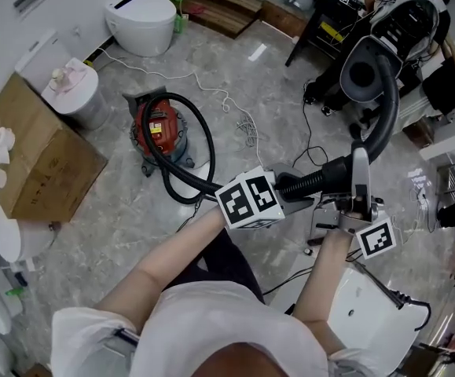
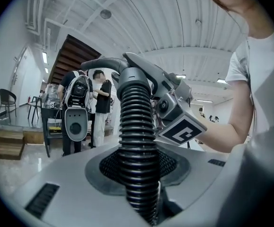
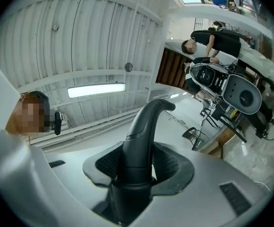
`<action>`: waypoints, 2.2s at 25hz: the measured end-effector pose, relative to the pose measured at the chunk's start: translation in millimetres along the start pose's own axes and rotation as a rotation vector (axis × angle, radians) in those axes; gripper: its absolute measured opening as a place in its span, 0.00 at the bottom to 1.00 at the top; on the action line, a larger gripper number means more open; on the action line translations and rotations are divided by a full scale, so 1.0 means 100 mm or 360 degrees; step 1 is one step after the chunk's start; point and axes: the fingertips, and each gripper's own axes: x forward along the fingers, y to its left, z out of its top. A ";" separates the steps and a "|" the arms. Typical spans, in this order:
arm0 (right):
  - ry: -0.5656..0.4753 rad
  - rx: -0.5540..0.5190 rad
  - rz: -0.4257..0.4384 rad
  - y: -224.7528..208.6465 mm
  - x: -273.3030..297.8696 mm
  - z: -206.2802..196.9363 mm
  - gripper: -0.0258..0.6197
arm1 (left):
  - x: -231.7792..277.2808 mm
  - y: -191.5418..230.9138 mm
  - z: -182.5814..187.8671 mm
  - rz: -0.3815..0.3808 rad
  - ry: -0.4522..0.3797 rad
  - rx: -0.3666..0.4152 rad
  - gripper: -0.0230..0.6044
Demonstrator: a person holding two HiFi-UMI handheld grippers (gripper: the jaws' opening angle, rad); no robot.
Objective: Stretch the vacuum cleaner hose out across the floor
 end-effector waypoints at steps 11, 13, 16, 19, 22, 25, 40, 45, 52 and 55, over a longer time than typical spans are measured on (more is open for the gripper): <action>0.0041 -0.0010 -0.0108 -0.06 -0.45 -0.03 0.33 | 0.27 -0.42 -0.24 -0.0124 -0.0026 -0.0116 0.27; 0.0046 -0.0008 -0.0114 0.00 -0.48 -0.09 0.33 | 0.21 -0.47 -0.29 -0.0123 -0.0018 -0.0107 0.27; 0.0058 -0.0012 -0.0118 0.12 -0.52 -0.19 0.33 | 0.09 -0.57 -0.35 -0.0130 -0.0003 -0.0090 0.27; 0.0084 -0.0012 -0.0135 0.22 -0.58 -0.32 0.33 | -0.02 -0.69 -0.44 -0.0135 0.0009 -0.0101 0.27; 0.0077 0.0006 -0.0162 0.32 -0.69 -0.45 0.33 | -0.14 -0.82 -0.55 -0.0139 0.0023 -0.0103 0.27; 0.0070 0.0014 -0.0179 0.44 -0.81 -0.61 0.33 | -0.27 -0.97 -0.69 -0.0152 0.0035 -0.0095 0.27; 0.0194 0.0074 -0.0083 0.81 -0.84 -1.02 0.33 | -0.63 -1.22 -0.90 -0.0036 0.0017 -0.0094 0.27; 0.0192 0.0073 -0.0077 0.98 -1.22 -0.85 0.33 | -0.49 -1.61 -0.89 -0.0038 0.0038 -0.0034 0.27; 0.0204 0.0100 -0.0065 1.26 -2.05 -0.65 0.33 | -0.15 -2.44 -1.01 -0.0047 0.0042 -0.0045 0.27; 0.0208 0.0111 -0.0055 1.35 -2.39 -0.57 0.33 | 0.02 -2.78 -1.07 -0.0046 0.0001 -0.0106 0.27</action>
